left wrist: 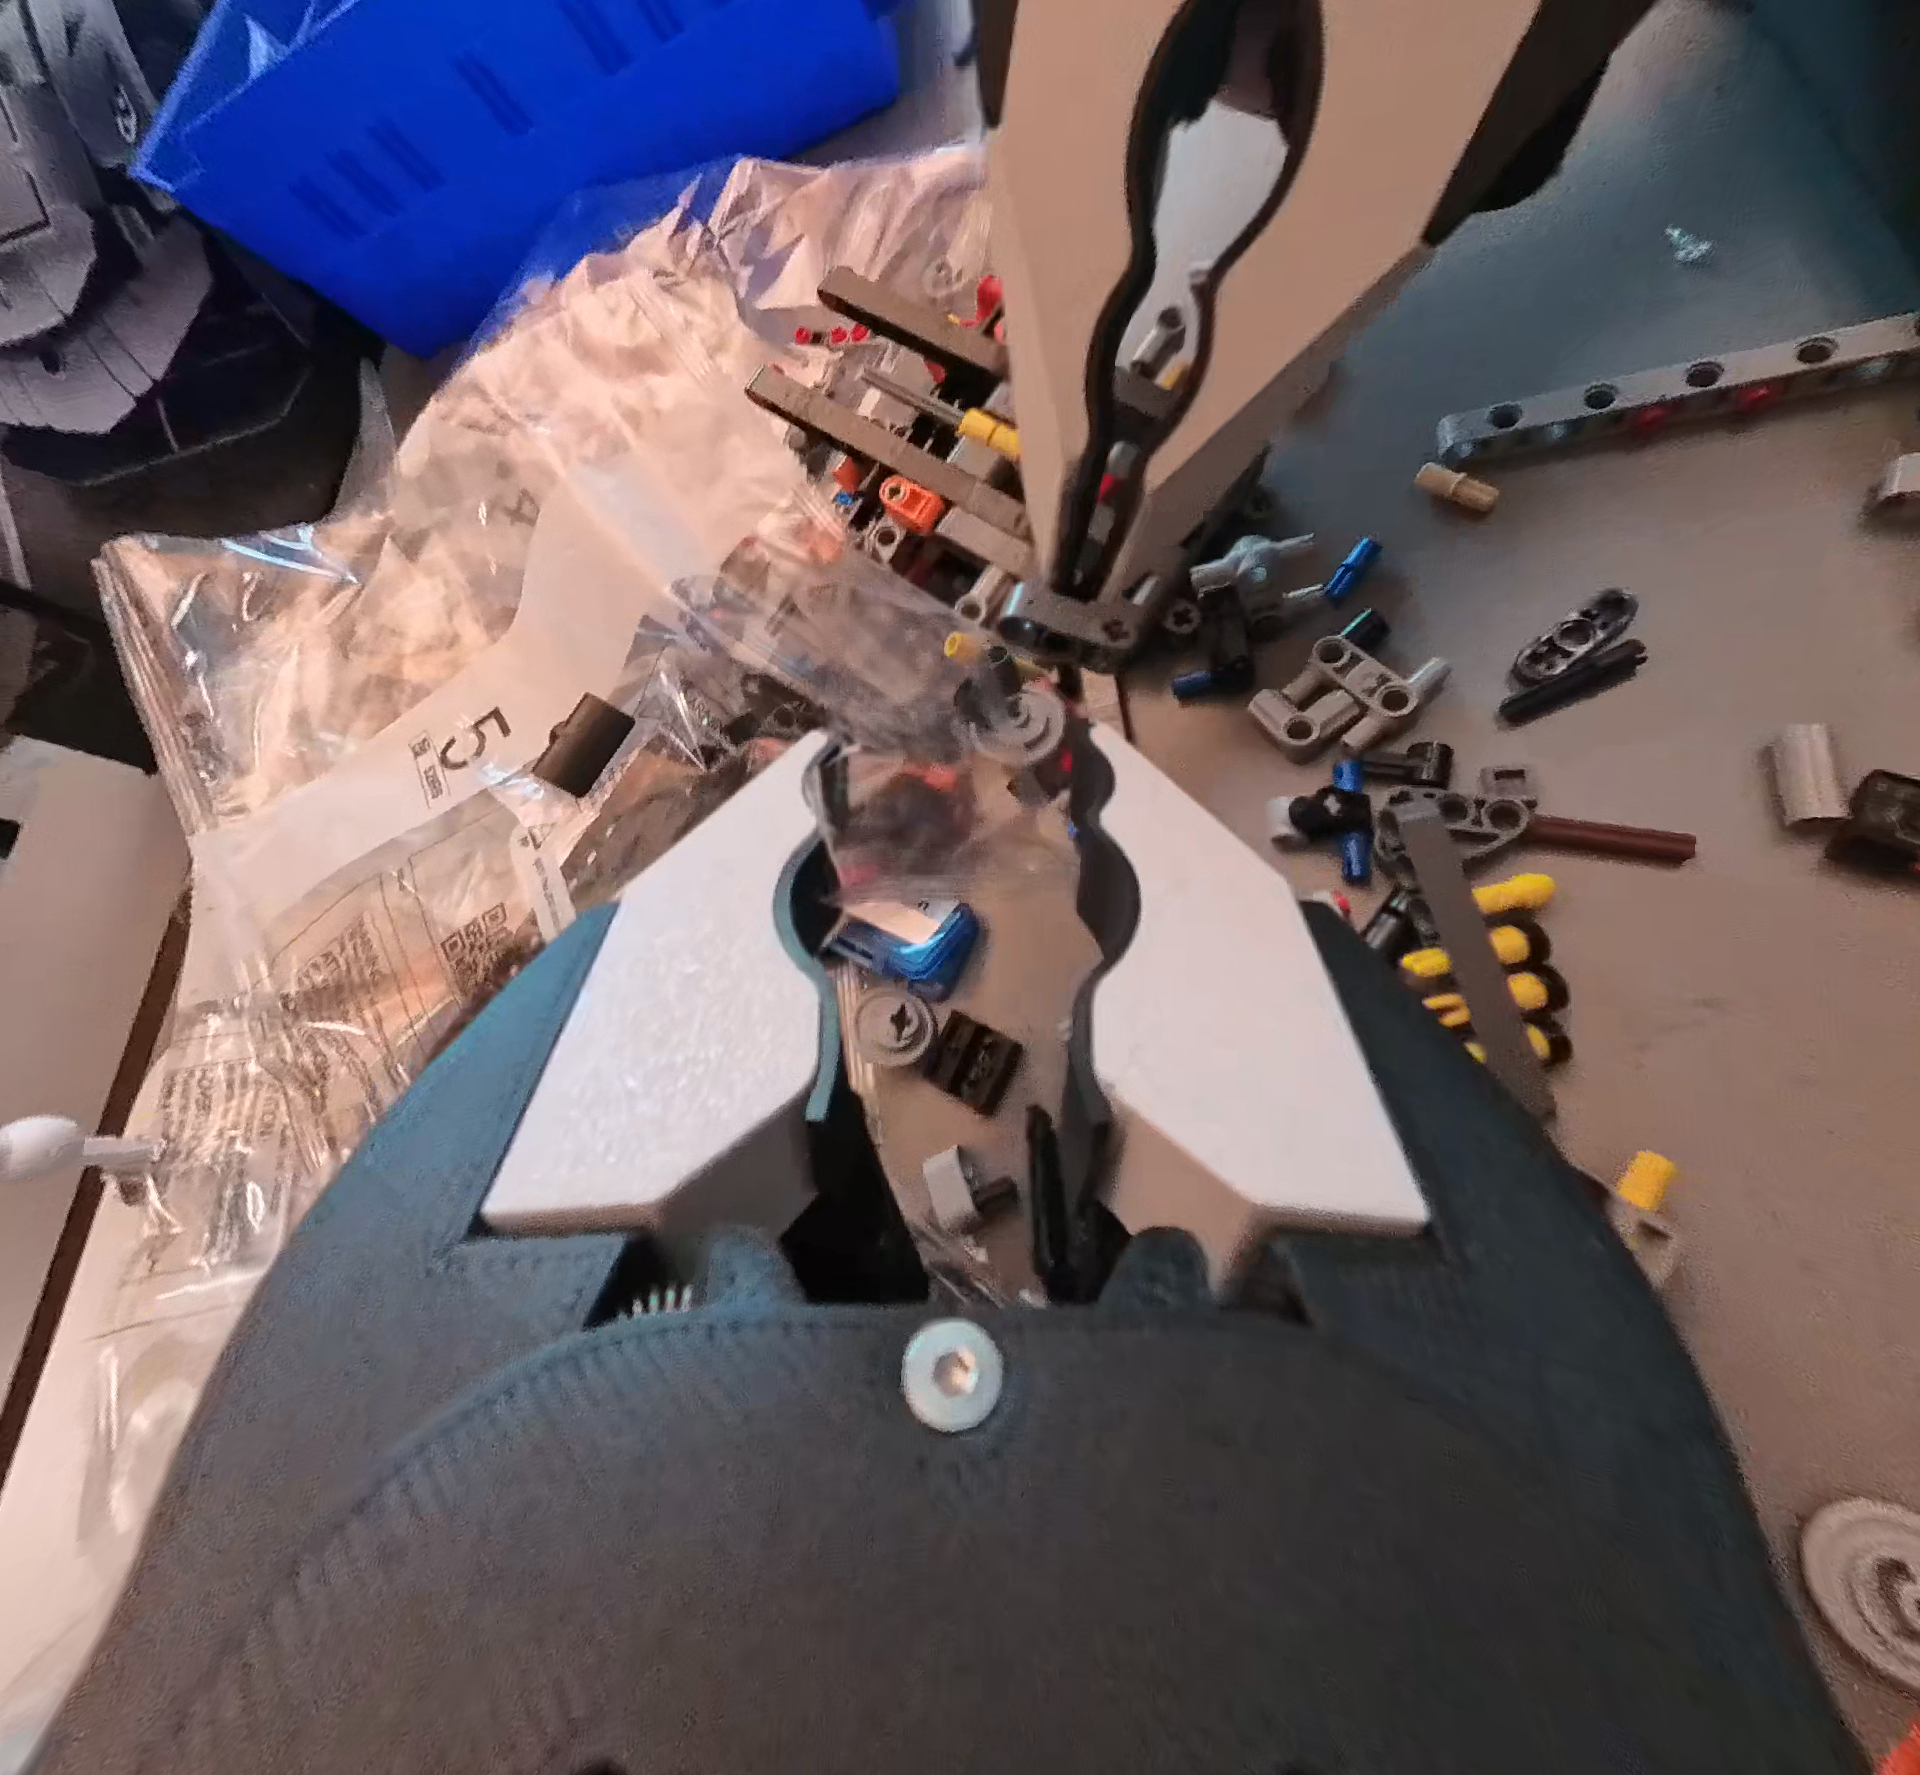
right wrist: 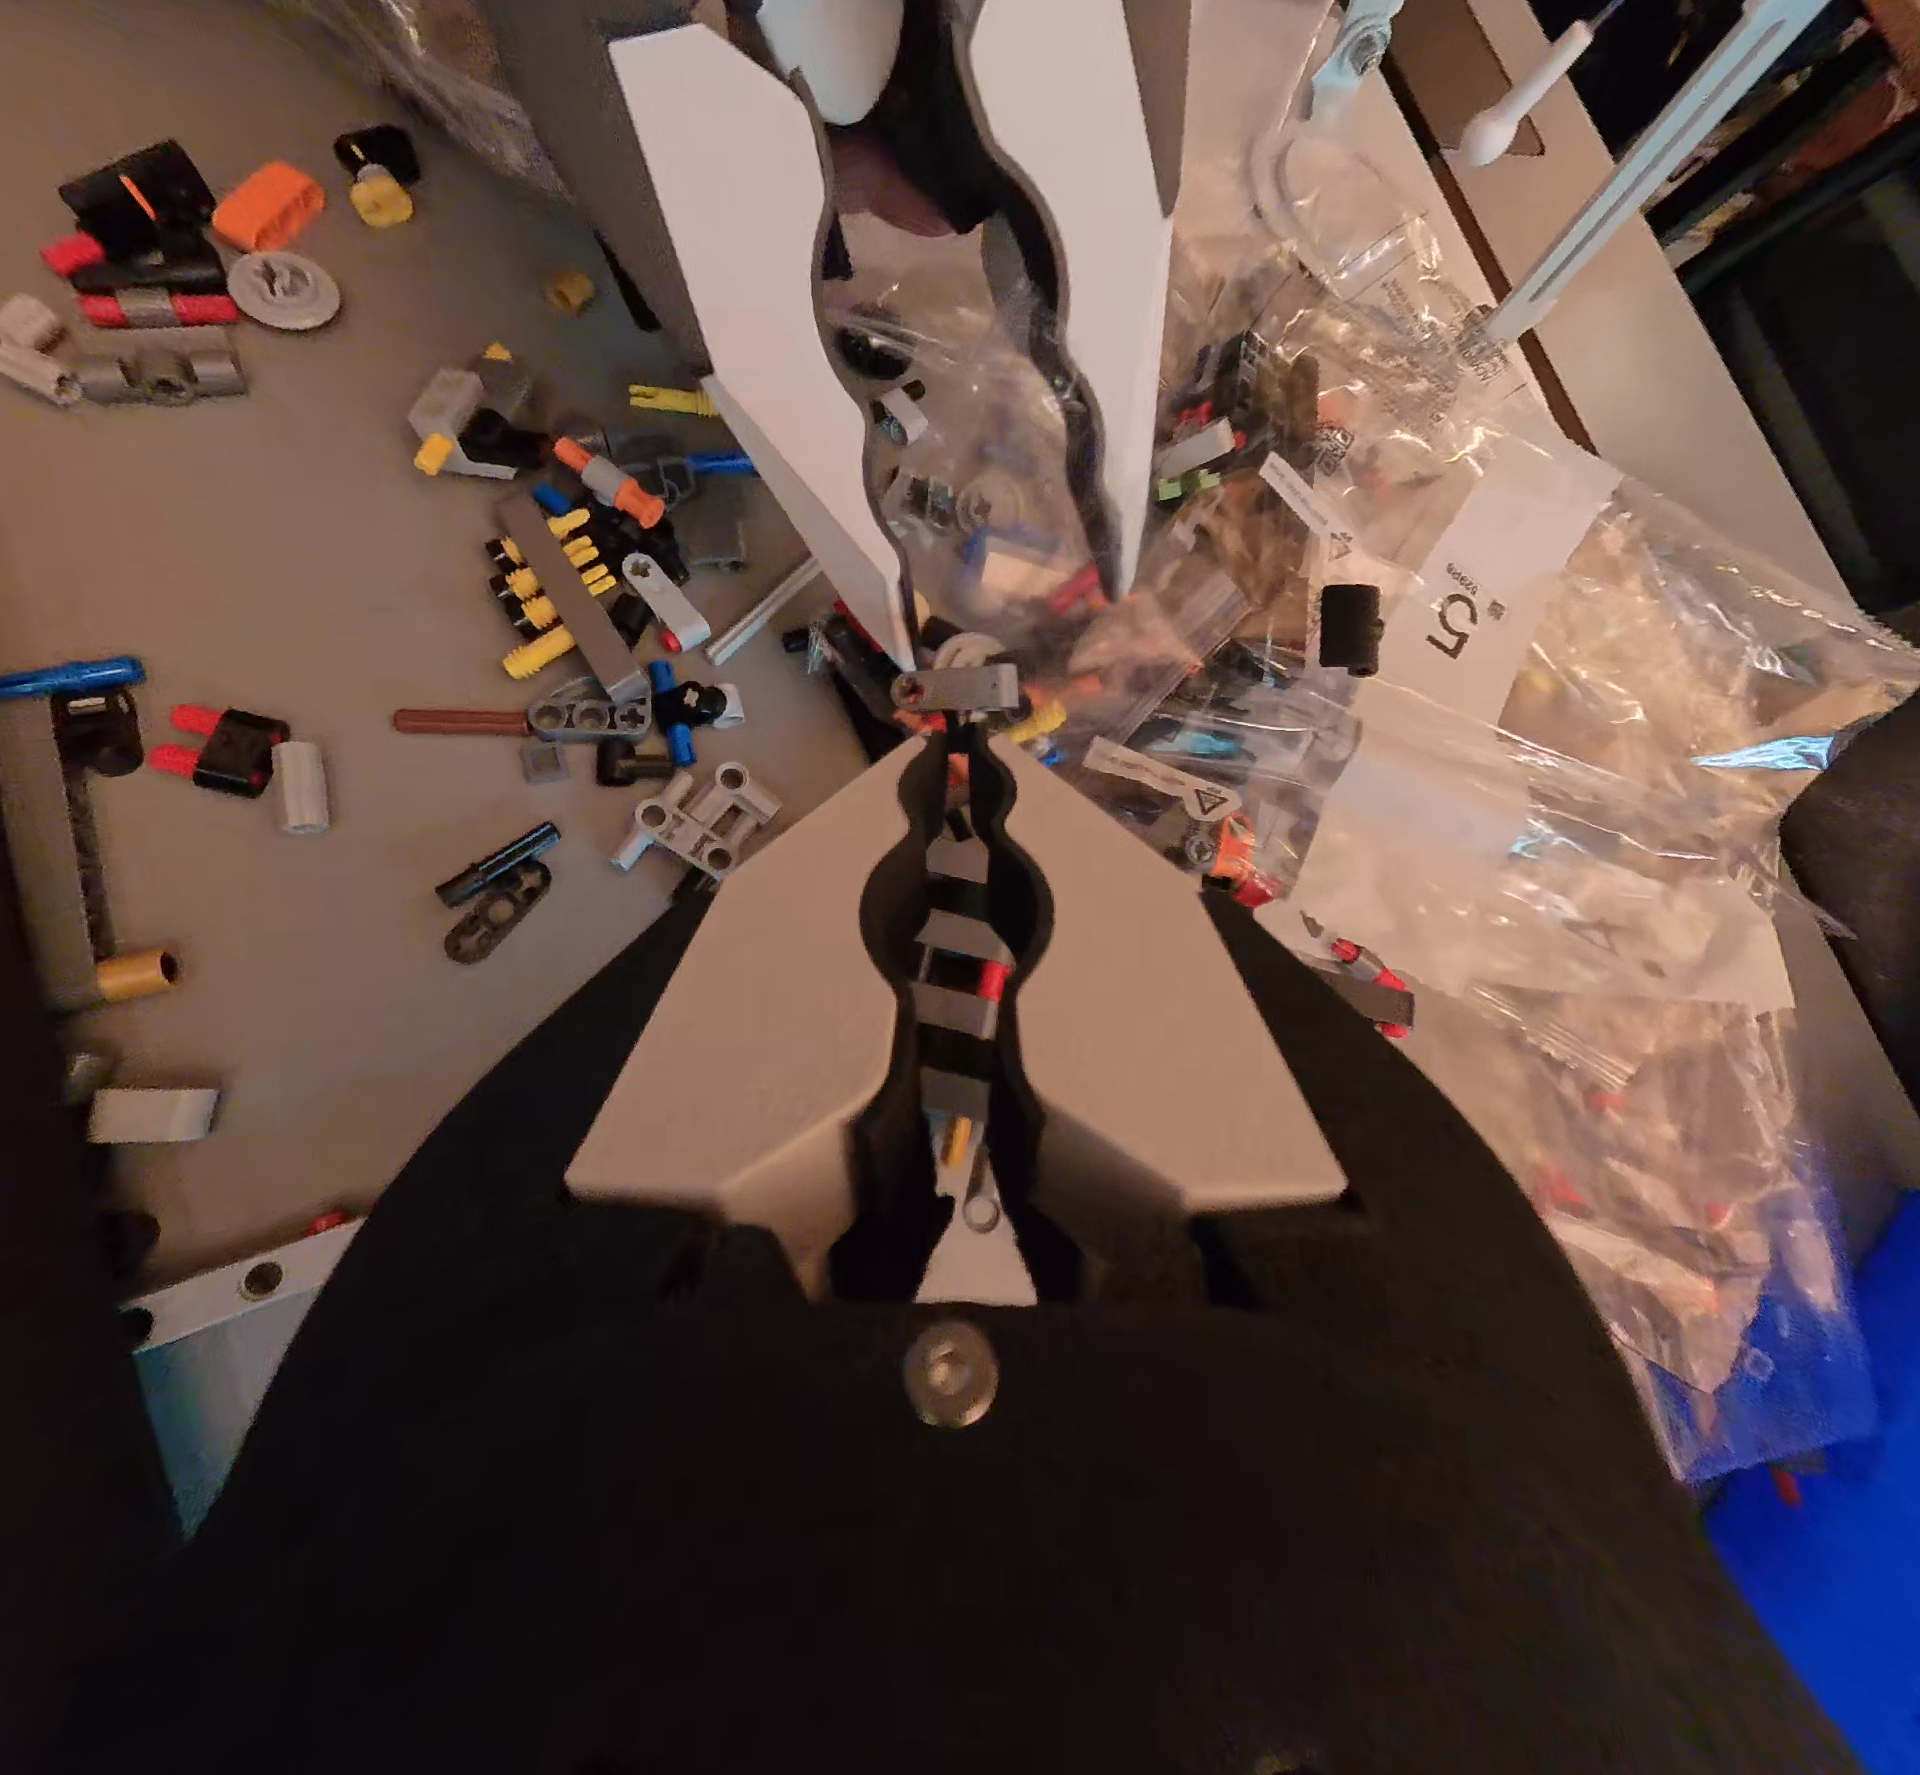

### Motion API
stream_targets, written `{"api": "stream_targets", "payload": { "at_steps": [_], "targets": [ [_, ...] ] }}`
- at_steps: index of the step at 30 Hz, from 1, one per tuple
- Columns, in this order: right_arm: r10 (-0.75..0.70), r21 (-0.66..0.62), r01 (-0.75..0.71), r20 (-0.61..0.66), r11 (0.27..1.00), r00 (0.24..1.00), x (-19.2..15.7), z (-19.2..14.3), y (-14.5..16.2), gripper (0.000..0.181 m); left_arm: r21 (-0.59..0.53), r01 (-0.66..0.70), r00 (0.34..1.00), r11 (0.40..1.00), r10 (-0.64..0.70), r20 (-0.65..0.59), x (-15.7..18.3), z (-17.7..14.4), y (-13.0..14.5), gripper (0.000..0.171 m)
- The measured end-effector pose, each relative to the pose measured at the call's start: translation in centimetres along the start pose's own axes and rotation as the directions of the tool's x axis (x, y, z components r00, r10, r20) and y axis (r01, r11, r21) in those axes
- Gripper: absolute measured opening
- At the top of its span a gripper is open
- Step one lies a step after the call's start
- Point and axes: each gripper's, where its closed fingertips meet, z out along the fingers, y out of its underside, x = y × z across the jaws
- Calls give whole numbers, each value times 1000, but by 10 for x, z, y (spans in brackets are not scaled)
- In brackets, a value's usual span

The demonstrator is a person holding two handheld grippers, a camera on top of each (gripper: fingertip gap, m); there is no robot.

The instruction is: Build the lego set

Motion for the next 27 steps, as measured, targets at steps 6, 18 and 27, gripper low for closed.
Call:
{"api": "stream_targets", "payload": {
  "at_steps": [6, 18, 27],
  "targets": [
    [2, 9, -2, -7, 1000, 1000, 1, -1, -1, 0, 30, 35, 997, 999, -37, 70, -19, -16, -1, 52],
    [-2, 84, 0, 29, 996, 1000, -5, -6, -13, 0, 34, -72, 997, 997, 72, -21, 13, -5, -16, 51],
    [-14, 99, 13, 14, 995, 1000, -4, -8, -17, 0, 44, -102, 994, 994, 104, -32, 19, -2, -21, 23]
  ]
}}
